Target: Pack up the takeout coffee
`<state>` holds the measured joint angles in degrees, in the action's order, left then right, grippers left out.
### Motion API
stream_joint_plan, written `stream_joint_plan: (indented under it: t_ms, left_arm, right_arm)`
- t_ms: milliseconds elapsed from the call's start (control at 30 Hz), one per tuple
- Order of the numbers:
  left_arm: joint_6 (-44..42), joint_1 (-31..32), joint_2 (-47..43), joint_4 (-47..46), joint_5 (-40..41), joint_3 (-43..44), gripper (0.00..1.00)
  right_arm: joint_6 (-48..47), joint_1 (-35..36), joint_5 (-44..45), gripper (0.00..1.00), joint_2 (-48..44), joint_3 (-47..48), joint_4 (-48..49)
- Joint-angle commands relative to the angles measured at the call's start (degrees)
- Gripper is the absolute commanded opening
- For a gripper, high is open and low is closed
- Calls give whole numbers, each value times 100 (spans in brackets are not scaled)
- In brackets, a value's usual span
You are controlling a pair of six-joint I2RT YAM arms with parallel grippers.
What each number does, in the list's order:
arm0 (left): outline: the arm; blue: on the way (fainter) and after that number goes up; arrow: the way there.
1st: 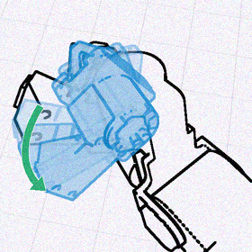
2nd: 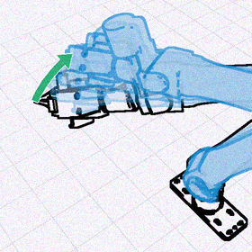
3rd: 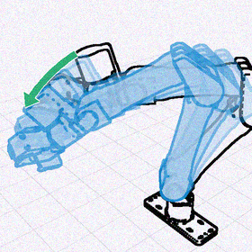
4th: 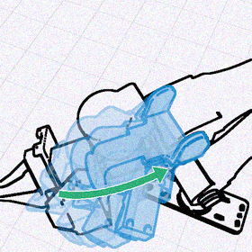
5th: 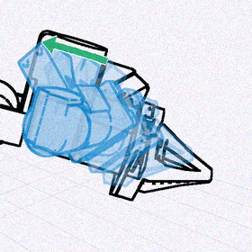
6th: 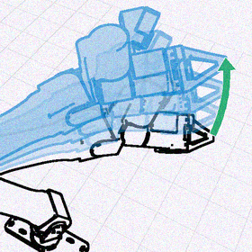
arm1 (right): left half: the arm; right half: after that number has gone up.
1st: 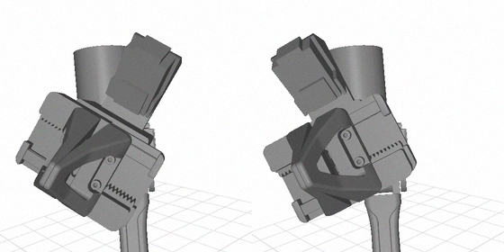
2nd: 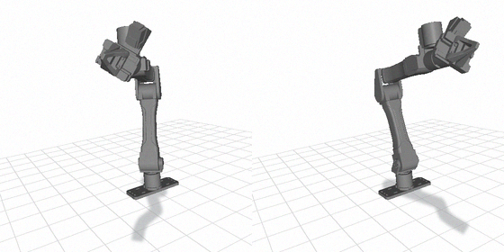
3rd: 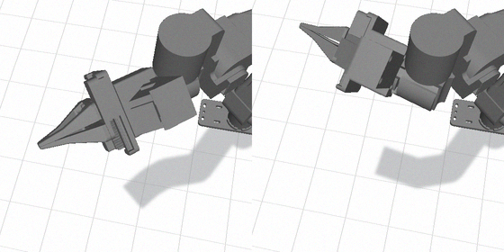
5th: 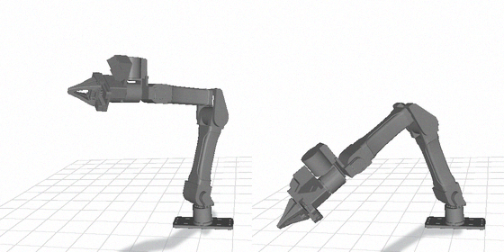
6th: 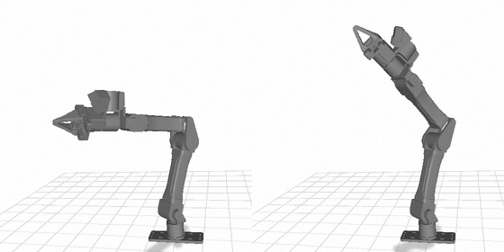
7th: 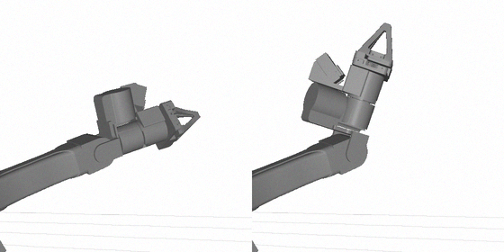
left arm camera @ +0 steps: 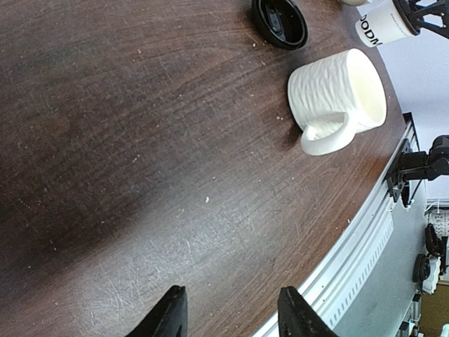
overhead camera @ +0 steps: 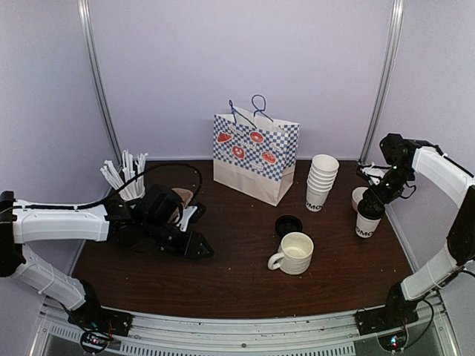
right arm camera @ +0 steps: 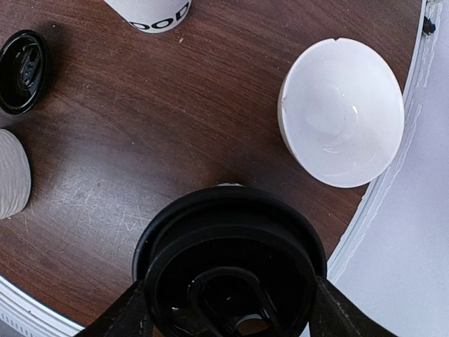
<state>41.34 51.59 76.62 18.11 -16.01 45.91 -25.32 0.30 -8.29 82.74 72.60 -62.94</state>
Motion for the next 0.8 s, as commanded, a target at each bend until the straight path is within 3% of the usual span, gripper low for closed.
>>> stream_joint_plan:
  t_ms: [0,500,600,767]
  left_arm:
    - [-183,15,35,-87,-89,274,47]
    - [-314,18,72,12,-101,348,49]
    - [-336,19,40,31,-66,350,49]
    - [-420,18,121,61,-71,455,51]
  right_arm:
    - [43,-173,-82,73,-12,-233,168]
    - [219,-188,-103,88,-187,-171,104]
    - [241,-188,-374,87,-418,211,-166]
    - [148,-171,-981,78,-409,1030,-180]
